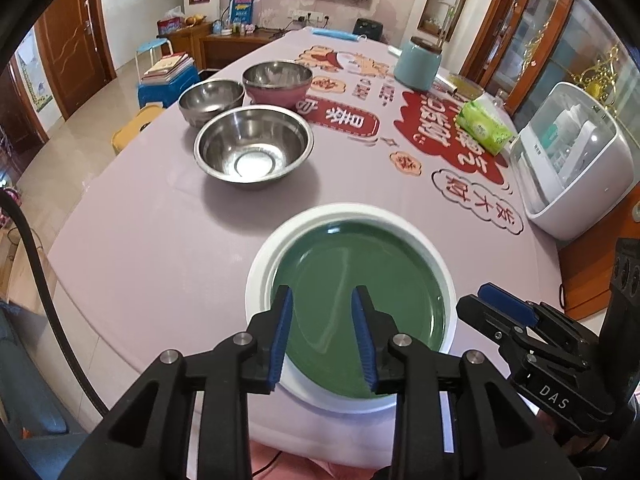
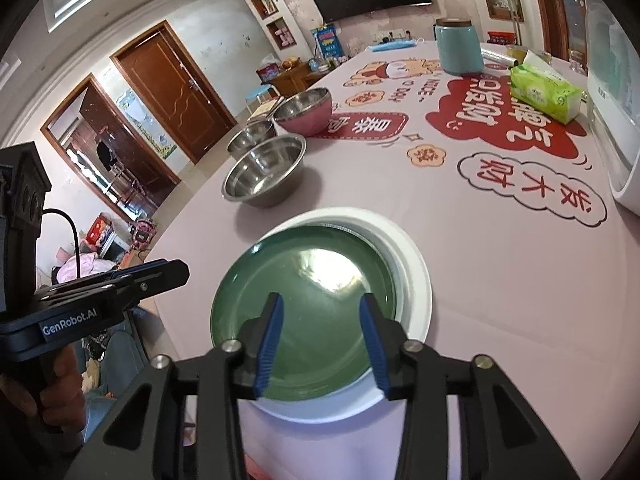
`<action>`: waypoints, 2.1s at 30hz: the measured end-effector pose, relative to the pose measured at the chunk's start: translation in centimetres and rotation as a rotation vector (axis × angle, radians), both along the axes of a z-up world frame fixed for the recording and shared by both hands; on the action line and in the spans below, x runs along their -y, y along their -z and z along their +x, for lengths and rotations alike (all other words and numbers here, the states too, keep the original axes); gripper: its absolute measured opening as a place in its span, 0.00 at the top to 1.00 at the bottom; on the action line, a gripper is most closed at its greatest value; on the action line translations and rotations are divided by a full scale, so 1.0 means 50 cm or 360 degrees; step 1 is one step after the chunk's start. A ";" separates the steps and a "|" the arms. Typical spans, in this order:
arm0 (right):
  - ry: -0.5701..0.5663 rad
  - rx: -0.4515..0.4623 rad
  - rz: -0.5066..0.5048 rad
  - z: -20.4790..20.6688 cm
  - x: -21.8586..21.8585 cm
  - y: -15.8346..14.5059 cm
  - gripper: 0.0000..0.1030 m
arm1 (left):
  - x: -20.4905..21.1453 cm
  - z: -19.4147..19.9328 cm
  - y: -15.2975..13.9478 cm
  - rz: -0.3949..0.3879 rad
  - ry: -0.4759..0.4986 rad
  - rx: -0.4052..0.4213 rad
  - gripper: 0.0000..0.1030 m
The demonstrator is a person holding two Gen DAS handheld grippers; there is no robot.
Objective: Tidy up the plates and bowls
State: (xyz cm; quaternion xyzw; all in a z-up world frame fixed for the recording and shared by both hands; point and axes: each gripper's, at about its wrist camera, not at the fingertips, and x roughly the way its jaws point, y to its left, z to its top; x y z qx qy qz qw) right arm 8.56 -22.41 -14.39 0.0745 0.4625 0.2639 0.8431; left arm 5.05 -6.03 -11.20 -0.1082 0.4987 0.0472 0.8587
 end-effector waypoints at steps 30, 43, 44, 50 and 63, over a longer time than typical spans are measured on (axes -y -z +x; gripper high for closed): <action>0.0513 0.0158 0.0000 0.026 -0.216 -0.046 0.44 | -0.267 0.135 -0.021 -0.0052 0.0376 0.0088 0.37; 0.0629 0.0155 -0.0033 0.055 -0.315 -0.036 0.44 | -0.342 0.215 -0.008 0.0009 0.0550 0.0053 0.35; 0.0640 0.0149 -0.0032 0.060 -0.316 -0.034 0.44 | -0.342 0.219 -0.005 0.0010 0.0562 0.0045 0.35; 0.0723 0.0096 -0.0063 0.093 -0.334 -0.021 0.44 | -0.353 0.262 0.022 0.0051 0.0655 -0.0068 0.35; 0.0797 -0.0050 -0.0179 0.162 -0.360 0.008 0.44 | -0.374 0.342 0.088 -0.0057 0.0797 -0.0316 0.34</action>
